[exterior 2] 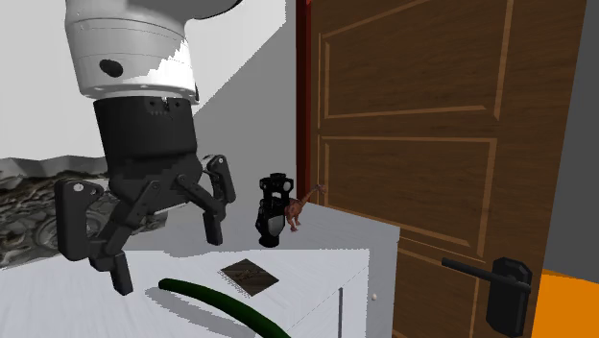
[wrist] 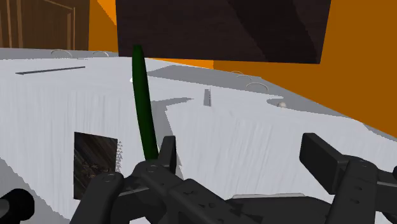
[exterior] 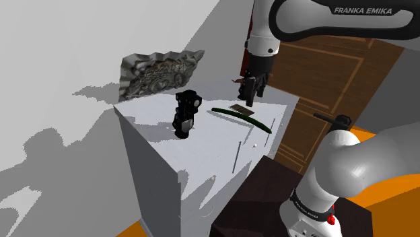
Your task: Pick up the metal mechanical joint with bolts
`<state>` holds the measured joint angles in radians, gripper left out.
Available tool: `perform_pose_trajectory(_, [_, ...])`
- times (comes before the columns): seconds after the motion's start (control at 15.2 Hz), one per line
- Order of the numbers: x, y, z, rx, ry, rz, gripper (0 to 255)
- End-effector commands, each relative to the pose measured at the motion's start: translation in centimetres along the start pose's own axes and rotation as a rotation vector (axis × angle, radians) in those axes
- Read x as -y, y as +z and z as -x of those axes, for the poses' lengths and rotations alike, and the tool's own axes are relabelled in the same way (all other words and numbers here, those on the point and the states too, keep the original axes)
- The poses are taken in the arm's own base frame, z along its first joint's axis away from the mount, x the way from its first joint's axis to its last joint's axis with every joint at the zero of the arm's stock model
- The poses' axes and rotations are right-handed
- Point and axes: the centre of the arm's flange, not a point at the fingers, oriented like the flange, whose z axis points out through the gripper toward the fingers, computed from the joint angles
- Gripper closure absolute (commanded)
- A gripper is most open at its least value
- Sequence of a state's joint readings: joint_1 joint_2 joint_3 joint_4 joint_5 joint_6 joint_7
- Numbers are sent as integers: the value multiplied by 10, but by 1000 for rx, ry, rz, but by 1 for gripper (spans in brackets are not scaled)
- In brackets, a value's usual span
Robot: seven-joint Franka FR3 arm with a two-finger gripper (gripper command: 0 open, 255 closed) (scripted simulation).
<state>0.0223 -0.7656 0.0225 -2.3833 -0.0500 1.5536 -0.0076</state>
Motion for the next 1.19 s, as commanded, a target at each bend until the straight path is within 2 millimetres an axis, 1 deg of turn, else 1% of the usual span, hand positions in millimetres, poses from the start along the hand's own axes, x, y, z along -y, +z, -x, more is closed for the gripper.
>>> perform_pose_trajectory(0.0, [0,0,0,0,0,0,0])
perform_pose_trajectory(1.12, [-218,-13,-54,-119,-48,-36,0])
